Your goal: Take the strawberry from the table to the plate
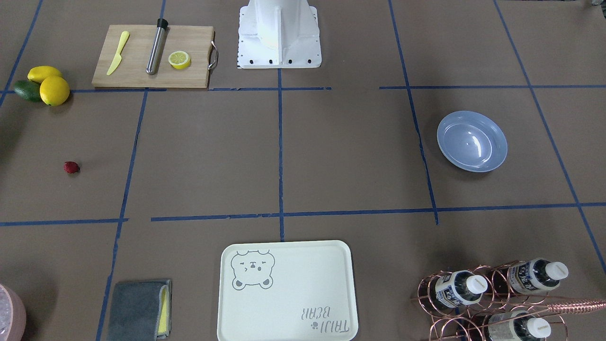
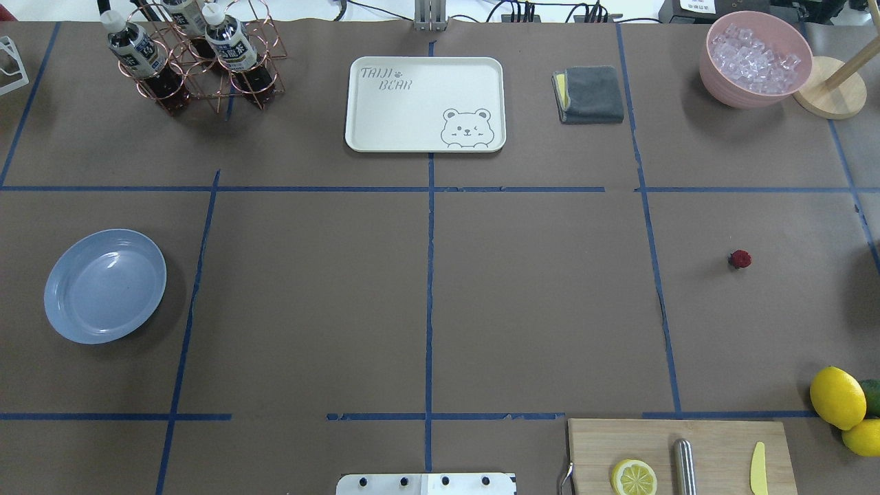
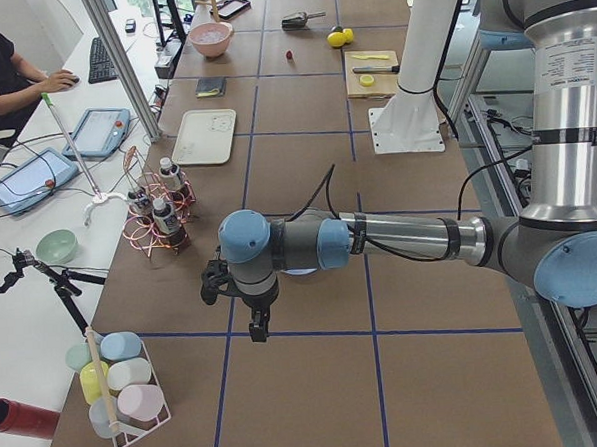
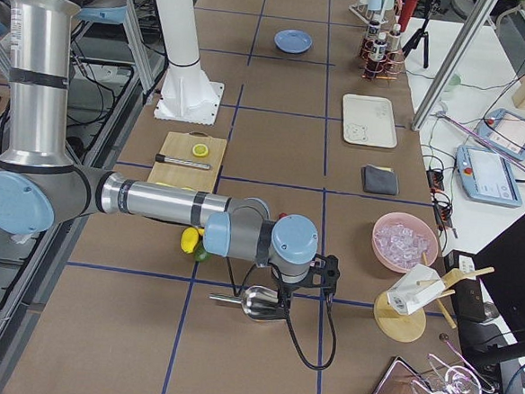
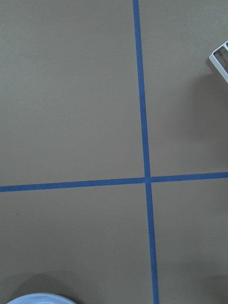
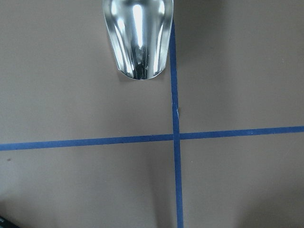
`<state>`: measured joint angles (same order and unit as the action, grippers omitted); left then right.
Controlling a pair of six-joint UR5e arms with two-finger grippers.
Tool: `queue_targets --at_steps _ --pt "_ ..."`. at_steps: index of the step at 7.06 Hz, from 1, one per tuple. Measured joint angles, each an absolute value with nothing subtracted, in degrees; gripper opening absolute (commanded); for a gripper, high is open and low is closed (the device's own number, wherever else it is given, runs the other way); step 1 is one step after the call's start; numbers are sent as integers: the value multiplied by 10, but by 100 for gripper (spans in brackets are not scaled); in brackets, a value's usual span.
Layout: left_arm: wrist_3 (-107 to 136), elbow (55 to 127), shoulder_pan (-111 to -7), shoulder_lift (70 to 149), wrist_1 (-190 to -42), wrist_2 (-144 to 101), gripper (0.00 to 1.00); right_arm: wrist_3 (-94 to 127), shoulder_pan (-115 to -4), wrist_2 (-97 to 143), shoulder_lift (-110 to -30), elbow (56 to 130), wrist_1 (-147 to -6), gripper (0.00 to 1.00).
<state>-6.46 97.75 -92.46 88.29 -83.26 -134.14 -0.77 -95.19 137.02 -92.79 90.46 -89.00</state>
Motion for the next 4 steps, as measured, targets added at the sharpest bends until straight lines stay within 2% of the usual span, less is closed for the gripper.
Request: queue_targets --at_steps 4 --pt "-46 1025 -921 890 -851 -1340 100 -4 -952 1371 -926 908 -888 100"
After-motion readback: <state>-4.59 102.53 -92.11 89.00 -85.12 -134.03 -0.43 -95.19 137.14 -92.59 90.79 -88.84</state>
